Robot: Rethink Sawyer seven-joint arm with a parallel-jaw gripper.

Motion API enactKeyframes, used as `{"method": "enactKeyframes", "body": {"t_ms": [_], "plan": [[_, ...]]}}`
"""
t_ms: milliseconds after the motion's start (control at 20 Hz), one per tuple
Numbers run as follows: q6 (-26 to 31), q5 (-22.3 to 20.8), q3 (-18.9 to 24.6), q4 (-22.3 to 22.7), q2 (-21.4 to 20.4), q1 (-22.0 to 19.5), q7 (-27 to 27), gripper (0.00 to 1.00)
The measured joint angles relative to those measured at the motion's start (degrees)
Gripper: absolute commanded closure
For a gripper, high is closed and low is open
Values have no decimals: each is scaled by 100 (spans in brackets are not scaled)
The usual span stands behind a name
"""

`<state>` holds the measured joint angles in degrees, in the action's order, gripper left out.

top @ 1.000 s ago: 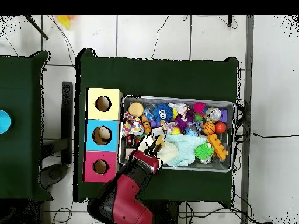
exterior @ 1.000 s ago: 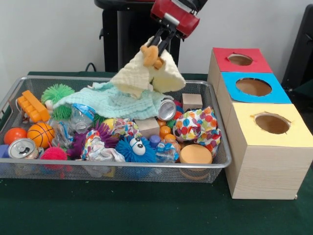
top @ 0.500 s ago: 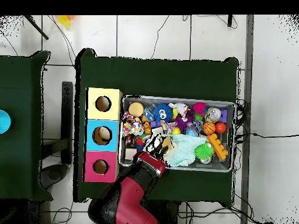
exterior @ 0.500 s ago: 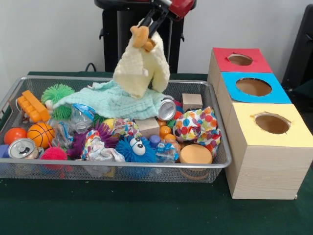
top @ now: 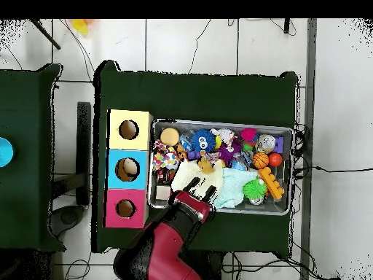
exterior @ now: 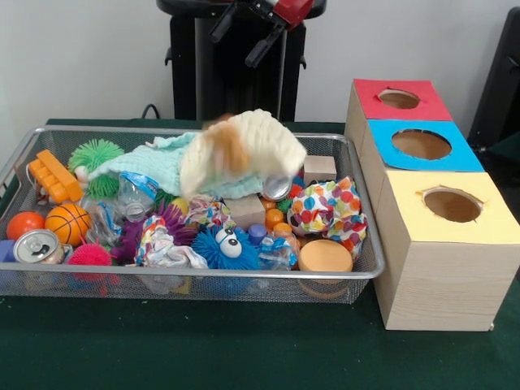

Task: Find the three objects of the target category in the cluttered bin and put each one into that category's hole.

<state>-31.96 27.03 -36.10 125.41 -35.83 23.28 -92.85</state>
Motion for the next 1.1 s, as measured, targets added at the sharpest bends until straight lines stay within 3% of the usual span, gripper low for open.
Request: {"method": "enactKeyframes", "body": {"t_ms": [700, 1100], "plan": [[0, -202, 0, -1, -25, -229, 0, 0], [-29, -866, 158, -26, -47, -660, -4, 0]]}}
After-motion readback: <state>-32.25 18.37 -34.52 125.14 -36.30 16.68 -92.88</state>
